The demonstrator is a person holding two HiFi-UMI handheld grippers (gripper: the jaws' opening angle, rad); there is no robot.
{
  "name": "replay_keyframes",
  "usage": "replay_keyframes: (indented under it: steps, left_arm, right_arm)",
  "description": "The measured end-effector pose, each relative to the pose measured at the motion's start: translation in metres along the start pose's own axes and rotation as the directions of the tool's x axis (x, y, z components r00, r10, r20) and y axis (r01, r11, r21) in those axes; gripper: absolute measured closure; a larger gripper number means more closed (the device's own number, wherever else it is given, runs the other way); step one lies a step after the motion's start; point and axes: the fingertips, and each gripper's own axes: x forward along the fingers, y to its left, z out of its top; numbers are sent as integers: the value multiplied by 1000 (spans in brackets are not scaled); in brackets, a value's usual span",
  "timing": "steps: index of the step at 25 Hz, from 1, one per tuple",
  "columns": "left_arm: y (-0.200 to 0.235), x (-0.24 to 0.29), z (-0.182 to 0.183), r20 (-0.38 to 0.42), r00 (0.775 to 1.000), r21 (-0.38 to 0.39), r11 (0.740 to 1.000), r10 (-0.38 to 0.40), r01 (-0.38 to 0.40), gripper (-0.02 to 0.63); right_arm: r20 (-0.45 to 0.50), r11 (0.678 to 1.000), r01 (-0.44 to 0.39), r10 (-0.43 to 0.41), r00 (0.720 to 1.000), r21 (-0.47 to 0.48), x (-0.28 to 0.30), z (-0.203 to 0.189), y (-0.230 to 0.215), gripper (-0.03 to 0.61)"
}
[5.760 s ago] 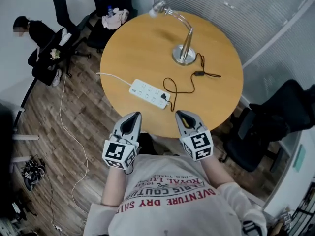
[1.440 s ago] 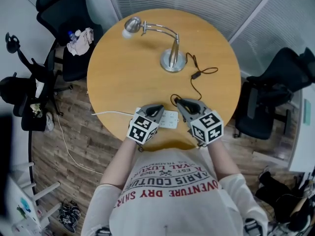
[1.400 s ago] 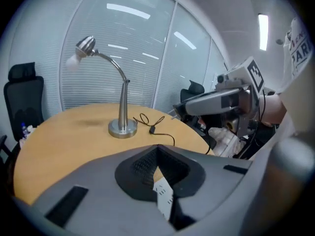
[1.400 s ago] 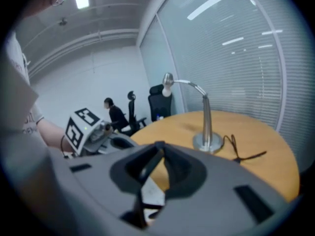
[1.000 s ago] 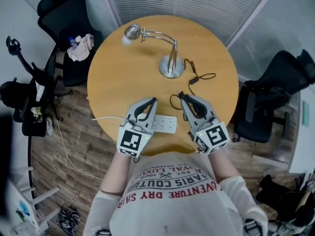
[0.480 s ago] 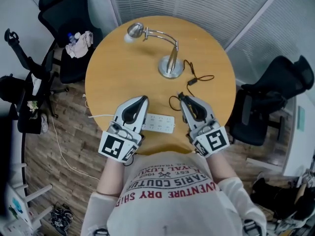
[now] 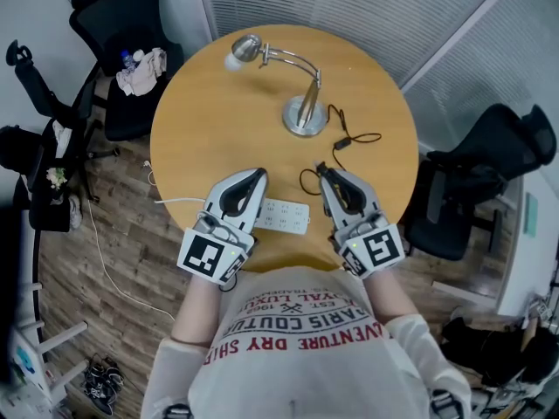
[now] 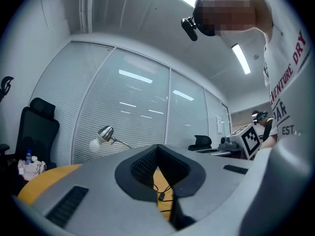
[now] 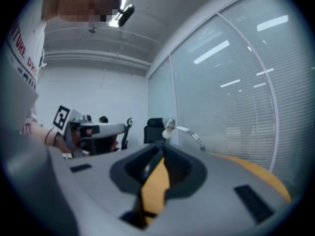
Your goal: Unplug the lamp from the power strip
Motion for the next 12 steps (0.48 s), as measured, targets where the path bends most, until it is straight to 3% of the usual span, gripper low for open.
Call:
replay_keyframes:
  steps: [12]
  left_arm:
    - [3, 3, -12, -39, 999, -3, 1000, 19, -19, 583]
  right_arm:
    - [-6, 1000, 14, -14, 1000, 2, 2, -2, -2, 506]
